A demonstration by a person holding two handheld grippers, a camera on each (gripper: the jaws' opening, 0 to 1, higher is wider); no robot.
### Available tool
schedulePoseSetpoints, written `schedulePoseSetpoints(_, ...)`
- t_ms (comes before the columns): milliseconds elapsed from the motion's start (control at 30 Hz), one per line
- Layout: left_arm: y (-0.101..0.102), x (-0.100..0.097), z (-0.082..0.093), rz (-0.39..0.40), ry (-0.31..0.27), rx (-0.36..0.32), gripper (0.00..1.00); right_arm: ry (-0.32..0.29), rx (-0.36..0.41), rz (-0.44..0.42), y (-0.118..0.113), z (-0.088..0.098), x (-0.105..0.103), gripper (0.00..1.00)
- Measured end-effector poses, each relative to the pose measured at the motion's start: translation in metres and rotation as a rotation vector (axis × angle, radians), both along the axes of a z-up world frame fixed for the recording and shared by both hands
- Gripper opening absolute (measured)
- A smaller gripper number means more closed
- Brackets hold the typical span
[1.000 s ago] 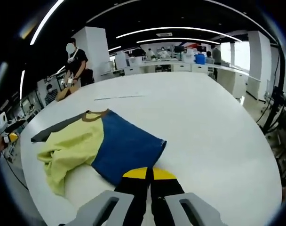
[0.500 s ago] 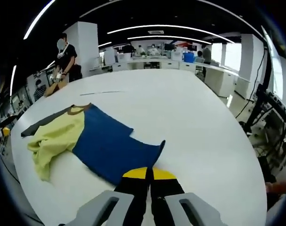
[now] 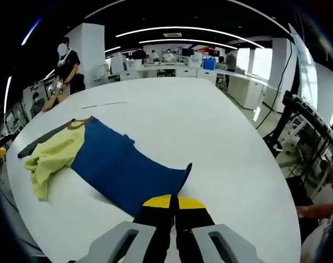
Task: Fold the garment on the visible template until the final outline fits inside the template.
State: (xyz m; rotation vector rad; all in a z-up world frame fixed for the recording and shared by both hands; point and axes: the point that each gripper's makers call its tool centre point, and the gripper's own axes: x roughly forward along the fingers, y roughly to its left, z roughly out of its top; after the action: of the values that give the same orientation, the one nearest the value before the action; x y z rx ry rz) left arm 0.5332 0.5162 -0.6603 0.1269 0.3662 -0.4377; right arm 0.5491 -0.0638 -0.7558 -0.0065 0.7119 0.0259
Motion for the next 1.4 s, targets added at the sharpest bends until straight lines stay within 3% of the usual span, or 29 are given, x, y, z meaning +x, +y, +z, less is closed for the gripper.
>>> schedulePoseSetpoints(567, 0.002, -0.006, -0.004, 0.013, 0.011, 0.004, 0.97, 0.034, -0.024, -0.076, -0.043, -0.008, -0.007, 0.0)
schedulePoseSetpoints(933, 0.003, -0.008, -0.007, 0.016, 0.02, 0.003, 0.97, 0.044, -0.042, -0.098, -0.052, -0.011, -0.008, 0.0)
schedulePoseSetpoints(1033, 0.003, -0.008, -0.008, 0.017, 0.019, 0.0, 0.97, 0.042, -0.003, -0.123, -0.049, -0.011, -0.008, 0.0)
schedulePoseSetpoints(1233, 0.003, -0.008, -0.008, 0.015, 0.02, 0.002, 0.98, 0.007, 0.041, -0.103, -0.029, -0.002, -0.004, 0.4)
schedulePoseSetpoints(1400, 0.001, -0.007, -0.007, 0.007, 0.016, -0.002, 0.97, -0.015, 0.067, -0.05, 0.004, 0.007, -0.006, 0.49)
